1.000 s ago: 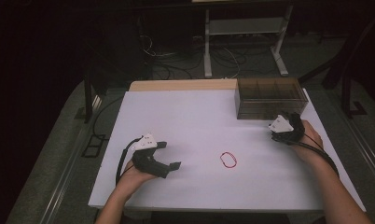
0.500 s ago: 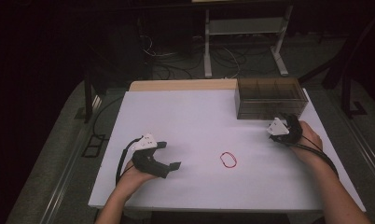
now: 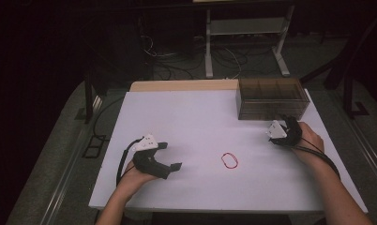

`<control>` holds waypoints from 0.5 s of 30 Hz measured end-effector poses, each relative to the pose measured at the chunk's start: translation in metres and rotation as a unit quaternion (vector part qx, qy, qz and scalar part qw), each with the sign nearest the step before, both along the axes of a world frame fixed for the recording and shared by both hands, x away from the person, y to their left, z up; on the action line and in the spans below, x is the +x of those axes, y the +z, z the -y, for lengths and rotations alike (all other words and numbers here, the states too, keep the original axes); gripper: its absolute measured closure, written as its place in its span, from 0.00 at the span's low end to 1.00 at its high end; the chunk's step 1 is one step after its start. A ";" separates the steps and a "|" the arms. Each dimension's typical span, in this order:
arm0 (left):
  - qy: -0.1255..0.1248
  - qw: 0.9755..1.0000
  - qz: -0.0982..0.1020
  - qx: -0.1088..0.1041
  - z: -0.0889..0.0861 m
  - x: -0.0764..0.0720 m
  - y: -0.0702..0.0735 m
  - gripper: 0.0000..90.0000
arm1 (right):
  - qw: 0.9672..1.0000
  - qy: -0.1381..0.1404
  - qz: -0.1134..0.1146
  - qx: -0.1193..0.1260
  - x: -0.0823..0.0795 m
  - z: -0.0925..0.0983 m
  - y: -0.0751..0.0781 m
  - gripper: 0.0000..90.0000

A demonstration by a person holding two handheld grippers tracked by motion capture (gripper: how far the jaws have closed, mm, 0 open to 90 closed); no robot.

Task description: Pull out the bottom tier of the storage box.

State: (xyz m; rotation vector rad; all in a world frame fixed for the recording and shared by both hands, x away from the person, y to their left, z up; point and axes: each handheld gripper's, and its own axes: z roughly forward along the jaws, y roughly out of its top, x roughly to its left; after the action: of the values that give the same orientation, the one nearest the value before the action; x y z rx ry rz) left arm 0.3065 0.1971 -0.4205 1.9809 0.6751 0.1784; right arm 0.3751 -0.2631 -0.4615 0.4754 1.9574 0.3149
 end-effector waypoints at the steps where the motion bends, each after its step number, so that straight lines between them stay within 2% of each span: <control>1: 0.000 1.000 0.000 0.001 0.000 0.000 0.000 0.00 | 1.000 0.000 0.001 -0.002 0.000 0.000 0.000 0.54; 7: 0.000 1.000 0.001 0.001 0.000 0.000 0.000 0.00 | 0.999 0.001 0.010 -0.033 -0.001 -0.003 -0.002 0.57; 11: 0.000 1.000 0.000 0.000 0.000 0.000 0.000 0.00 | 0.999 0.005 0.012 -0.042 -0.001 -0.004 -0.004 0.57; 15: -0.001 1.000 0.001 0.001 0.001 0.000 0.000 0.00 | 0.998 0.008 0.017 -0.066 -0.001 -0.005 -0.005 0.57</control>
State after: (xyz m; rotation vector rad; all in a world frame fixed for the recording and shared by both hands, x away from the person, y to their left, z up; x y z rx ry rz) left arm 0.3061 0.1964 -0.4207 1.9826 0.6717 0.1807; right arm 0.3740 -0.2580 -0.4663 0.3653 1.9362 0.2004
